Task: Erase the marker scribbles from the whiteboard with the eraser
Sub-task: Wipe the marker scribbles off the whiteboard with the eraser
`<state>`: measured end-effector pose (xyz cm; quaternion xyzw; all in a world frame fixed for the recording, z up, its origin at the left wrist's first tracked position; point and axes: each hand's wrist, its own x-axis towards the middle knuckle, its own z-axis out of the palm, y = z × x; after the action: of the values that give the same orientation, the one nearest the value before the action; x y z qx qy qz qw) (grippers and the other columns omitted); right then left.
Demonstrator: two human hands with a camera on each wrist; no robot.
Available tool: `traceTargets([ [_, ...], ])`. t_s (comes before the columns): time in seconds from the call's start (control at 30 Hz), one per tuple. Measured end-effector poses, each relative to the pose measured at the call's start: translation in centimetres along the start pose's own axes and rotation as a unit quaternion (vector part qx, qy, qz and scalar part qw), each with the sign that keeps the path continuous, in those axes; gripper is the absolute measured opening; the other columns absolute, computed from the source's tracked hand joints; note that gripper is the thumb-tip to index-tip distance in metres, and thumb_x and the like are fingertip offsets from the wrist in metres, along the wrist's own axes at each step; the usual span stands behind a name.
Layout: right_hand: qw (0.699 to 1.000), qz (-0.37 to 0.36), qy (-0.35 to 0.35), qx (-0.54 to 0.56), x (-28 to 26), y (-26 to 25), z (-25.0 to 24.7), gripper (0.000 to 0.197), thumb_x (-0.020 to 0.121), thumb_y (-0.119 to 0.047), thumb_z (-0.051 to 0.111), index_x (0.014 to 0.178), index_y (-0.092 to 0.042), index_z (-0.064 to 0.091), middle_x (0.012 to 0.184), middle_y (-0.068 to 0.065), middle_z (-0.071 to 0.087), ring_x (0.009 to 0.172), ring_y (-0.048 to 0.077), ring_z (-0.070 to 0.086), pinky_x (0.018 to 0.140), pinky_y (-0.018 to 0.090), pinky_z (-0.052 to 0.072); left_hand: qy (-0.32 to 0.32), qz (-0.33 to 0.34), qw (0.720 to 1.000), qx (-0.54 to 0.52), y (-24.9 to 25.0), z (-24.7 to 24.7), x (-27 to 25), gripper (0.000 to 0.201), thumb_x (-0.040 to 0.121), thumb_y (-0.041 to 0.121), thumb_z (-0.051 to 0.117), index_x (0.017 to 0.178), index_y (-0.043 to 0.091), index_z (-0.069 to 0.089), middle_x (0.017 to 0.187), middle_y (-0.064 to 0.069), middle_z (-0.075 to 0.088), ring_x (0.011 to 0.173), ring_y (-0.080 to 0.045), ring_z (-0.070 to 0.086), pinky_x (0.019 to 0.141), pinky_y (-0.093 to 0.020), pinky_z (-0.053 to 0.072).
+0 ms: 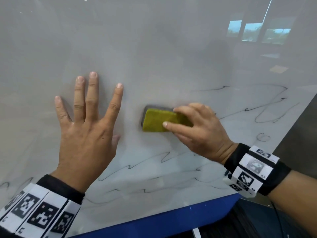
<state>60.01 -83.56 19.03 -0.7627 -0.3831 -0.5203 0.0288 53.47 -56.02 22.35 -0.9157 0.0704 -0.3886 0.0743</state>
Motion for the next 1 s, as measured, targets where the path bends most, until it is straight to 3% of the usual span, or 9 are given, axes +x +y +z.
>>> traceTargets([
  [0.17, 0.988, 0.13, 0.085, 0.018, 0.8, 2.8, -2.2, 0.035, 0.087, -0.015, 0.074, 0.121, -0.017, 0.071, 0.12, 0.02, 0.058, 0.102, 0.035, 0.05, 0.082, 0.046, 0.05, 0.006, 0.022, 1.0, 0.002, 1.6, -0.8, 0.1, 0.125, 0.06, 0.047, 0.087, 0.158, 0.023, 0.012, 0.163, -0.018, -0.002, 0.151, -0.037, -0.001, 0.11, -0.074, 0.012],
  [0.27, 0.992, 0.1, 0.067, 0.037, -1.1, 1.2, -0.8, 0.038, 0.088, -0.017, 0.072, 0.124, -0.022, 0.064, 0.122, 0.014, 0.052, 0.1, 0.036, 0.052, 0.082, 0.046, 0.049, 0.007, 0.058, 0.998, 0.002, 3.7, -0.8, 1.1, 0.127, 0.059, 0.052, 0.085, 0.158, 0.022, 0.011, 0.164, -0.017, 0.0, 0.151, -0.036, 0.002, 0.111, -0.072, 0.014],
  [0.47, 0.999, -0.017, -0.033, 0.031, -3.5, 1.0, 0.3, 0.03, 0.089, -0.017, 0.073, 0.117, -0.027, 0.067, 0.112, 0.015, 0.067, 0.095, 0.034, 0.056, 0.075, 0.042, 0.048, -0.011, 0.067, 0.997, 0.022, 5.2, -0.1, 2.1, 0.115, 0.067, 0.047, 0.078, 0.157, 0.02, 0.013, 0.164, -0.018, 0.001, 0.151, -0.036, 0.001, 0.111, -0.073, 0.01],
  [0.57, 1.0, -0.001, -0.022, 0.02, -2.2, 2.0, -1.0, 0.029, 0.085, -0.014, 0.076, 0.112, -0.025, 0.077, 0.115, 0.014, 0.069, 0.098, 0.034, 0.055, 0.078, 0.043, 0.047, -0.003, 0.08, 0.997, 0.007, 5.8, -0.4, 2.1, 0.119, 0.062, 0.044, 0.085, 0.157, 0.019, 0.018, 0.163, -0.019, 0.006, 0.151, -0.035, 0.004, 0.111, -0.072, 0.011],
  [0.67, 0.997, 0.067, 0.018, 0.021, -0.7, 2.3, -2.0, 0.025, 0.088, -0.014, 0.072, 0.11, -0.023, 0.078, 0.12, 0.014, 0.067, 0.102, 0.035, 0.054, 0.082, 0.044, 0.045, 0.005, 0.125, 0.992, 0.002, 7.2, -0.8, 2.3, 0.116, 0.063, 0.045, 0.084, 0.156, 0.015, 0.02, 0.163, -0.017, 0.012, 0.151, -0.033, 0.009, 0.111, -0.071, 0.014],
  [0.73, 0.996, 0.087, 0.033, 0.015, -0.4, 1.8, -1.9, 0.025, 0.088, -0.015, 0.071, 0.11, -0.022, 0.077, 0.122, 0.013, 0.067, 0.104, 0.033, 0.051, 0.081, 0.045, 0.046, 0.015, 0.144, 0.989, 0.009, 8.0, -0.7, 2.5, 0.106, 0.07, 0.042, 0.079, 0.155, 0.012, 0.023, 0.162, -0.016, 0.018, 0.151, -0.031, 0.013, 0.112, -0.07, 0.015],
  [0.83, 0.999, 0.045, 0.007, 0.009, -0.7, 1.1, -1.4, 0.03, 0.084, -0.011, 0.073, 0.112, -0.023, 0.076, 0.123, 0.013, 0.067, 0.105, 0.031, 0.05, 0.083, 0.045, 0.046, 0.047, 0.152, 0.987, 0.022, 8.5, 0.2, 2.9, 0.076, 0.081, 0.024, 0.074, 0.147, 0.008, 0.039, 0.154, -0.014, 0.035, 0.148, -0.031, 0.025, 0.113, -0.067, 0.018],
  [0.9, 0.999, 0.033, -0.015, 0.014, -0.8, 1.1, -1.4, 0.032, 0.085, -0.011, 0.072, 0.114, -0.024, 0.073, 0.124, 0.012, 0.066, 0.106, 0.031, 0.051, 0.086, 0.045, 0.046, 0.073, 0.158, 0.984, 0.022, 8.5, 1.1, 2.9, 0.062, 0.084, 0.014, 0.07, 0.141, 0.006, 0.047, 0.14, -0.014, 0.048, 0.139, -0.032, 0.038, 0.113, -0.064, 0.023],
  [1.0, 0.997, 0.057, -0.022, 0.049, -0.9, 1.5, -1.9, 0.044, 0.083, -0.014, 0.074, 0.124, -0.021, 0.057, 0.129, 0.013, 0.059, 0.112, 0.031, 0.052, 0.091, 0.044, 0.045, 0.109, 0.153, 0.982, 0.017, 8.6, 1.8, 2.9, 0.059, 0.085, 0.013, 0.069, 0.14, 0.005, 0.049, 0.123, -0.012, 0.056, 0.118, -0.031, 0.047, 0.112, -0.061, 0.028],
])
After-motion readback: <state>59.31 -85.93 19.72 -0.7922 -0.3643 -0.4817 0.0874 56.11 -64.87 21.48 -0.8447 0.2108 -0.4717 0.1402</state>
